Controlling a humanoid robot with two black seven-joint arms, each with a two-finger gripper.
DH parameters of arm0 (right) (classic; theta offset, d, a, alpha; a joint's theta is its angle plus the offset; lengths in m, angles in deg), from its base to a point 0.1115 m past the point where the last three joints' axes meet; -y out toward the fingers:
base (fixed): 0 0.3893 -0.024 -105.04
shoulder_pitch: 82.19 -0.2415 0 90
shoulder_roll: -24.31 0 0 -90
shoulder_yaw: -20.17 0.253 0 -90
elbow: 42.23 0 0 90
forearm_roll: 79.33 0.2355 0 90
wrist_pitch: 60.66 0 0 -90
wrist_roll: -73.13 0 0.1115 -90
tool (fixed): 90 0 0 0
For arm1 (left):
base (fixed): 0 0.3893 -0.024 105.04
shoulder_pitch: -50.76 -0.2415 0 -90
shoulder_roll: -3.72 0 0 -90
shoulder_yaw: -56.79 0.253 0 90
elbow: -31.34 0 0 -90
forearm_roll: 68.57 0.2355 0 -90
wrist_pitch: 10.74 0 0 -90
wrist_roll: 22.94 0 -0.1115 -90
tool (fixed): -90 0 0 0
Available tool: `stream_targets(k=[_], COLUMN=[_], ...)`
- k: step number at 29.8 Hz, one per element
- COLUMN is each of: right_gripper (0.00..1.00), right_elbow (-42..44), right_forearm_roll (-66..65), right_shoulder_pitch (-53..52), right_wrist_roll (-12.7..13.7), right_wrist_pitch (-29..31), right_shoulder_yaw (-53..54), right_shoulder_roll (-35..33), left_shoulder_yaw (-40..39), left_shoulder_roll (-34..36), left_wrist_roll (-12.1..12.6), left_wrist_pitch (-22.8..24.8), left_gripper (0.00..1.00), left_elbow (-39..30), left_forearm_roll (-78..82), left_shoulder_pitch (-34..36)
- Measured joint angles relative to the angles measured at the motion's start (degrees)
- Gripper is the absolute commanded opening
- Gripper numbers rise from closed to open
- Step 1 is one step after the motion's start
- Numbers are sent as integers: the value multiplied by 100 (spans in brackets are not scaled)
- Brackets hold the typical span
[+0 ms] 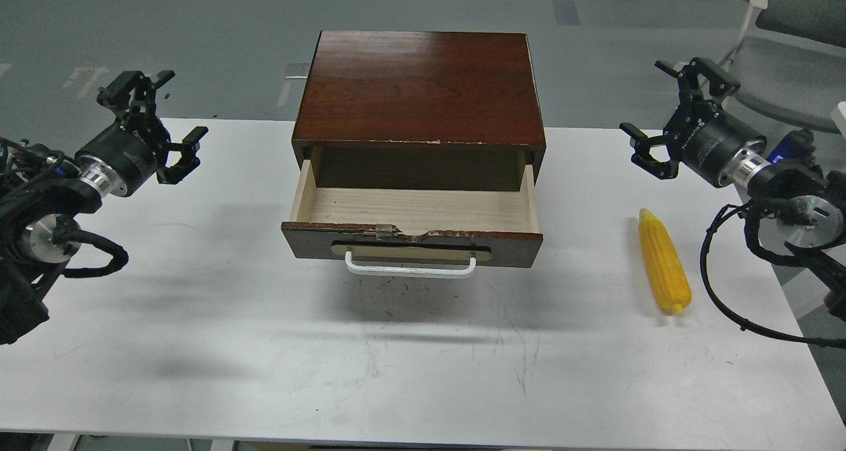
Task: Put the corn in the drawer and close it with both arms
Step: 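Move the right gripper down toward the yellow corn cob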
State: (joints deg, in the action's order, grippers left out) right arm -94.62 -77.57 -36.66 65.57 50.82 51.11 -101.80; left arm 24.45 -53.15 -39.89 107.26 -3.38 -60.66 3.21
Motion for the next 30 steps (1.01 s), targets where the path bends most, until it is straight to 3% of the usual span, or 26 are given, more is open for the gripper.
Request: stream_targets(k=[1, 3, 5, 7, 10, 14, 19, 30], right_gripper=[95, 96, 96, 98, 98, 98, 98, 96], right_elbow=[0, -215, -352, -410, -430, -452, -451, -568], right_forearm_roll=[0, -298, -1295, -2444, -3833, -3107, -3194, -6617], right_shoulder_pitch=[0, -236, -390, -416, -456, -474, -501, -578], right_wrist_roll=[0, -142, -251, -253, -185, -55, -30, -107], right_wrist_pitch=[0, -915, -1508, -1698, -1735, -1669, -1645, -1694], right_shoulder_yaw=[0, -275, -344, -310, -272, -321, -651, -1534], right_shoulder_roll=[0, -443, -719, -742, -689, -708, -760, -1160], left_shoulder_yaw=[0, 56, 87, 105, 105, 107, 107, 105], left_shoulder_roll=[0, -41, -92, -111, -103, -80, -78, -110], left_wrist_roll=[0, 34, 65, 79, 78, 78, 78, 78], left_wrist_pitch=[0, 0, 0, 5, 0, -1, 1, 0], left_gripper=[98, 98, 98, 98, 98, 98, 98, 98], left_elbow=[0, -128, -220, -255, -253, -254, -255, -253], left_forearm_roll=[0, -45, -76, -83, -91, -90, -90, -88], left_shoulder_pitch=[0, 204, 362, 402, 421, 408, 407, 413])
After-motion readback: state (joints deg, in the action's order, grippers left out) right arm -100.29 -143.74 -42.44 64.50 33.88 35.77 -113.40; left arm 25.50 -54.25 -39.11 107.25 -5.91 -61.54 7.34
